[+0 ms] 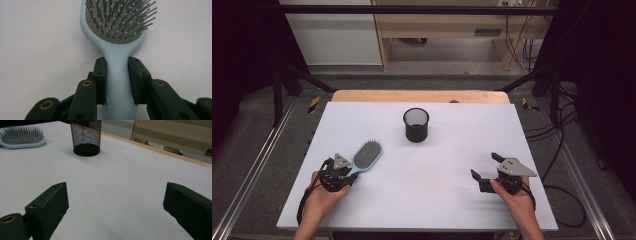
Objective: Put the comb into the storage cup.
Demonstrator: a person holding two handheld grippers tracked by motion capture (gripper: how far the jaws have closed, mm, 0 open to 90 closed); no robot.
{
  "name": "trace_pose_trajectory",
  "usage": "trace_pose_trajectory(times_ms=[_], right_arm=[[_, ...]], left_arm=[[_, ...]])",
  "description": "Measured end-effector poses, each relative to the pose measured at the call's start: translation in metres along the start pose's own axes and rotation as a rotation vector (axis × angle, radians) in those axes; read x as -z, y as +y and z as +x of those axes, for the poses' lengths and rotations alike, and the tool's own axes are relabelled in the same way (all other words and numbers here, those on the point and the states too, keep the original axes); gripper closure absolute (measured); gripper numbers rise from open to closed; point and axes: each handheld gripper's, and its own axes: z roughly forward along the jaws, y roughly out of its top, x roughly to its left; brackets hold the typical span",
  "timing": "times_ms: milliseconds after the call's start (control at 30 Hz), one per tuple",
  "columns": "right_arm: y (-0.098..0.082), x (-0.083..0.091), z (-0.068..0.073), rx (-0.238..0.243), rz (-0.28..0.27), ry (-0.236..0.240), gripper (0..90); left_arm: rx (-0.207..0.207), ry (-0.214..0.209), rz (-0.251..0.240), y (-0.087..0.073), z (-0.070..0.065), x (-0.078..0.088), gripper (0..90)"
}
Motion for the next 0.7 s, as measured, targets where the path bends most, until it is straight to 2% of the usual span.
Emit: trace_pose_trajectory(times_ms=[400, 600, 700], right_arm=[[0.0, 0.001, 0.0, -0.001, -0.004, 0.001, 6.2], [0.001, 0.001, 0.001, -0.002, -0.006, 0.003, 6.2], [0.001, 0.001, 0.001, -0.01, -0.01, 0.009, 6.1]], left_arm=[[0.019, -0.029, -0.027, -0.001, 0.002, 0.003, 69.3], [0.026, -0.043, -0.077, 0.001, 0.003, 0.008, 69.3], [0.002, -0.031, -0.12, 0.004, 0.0, 0.012, 69.3]])
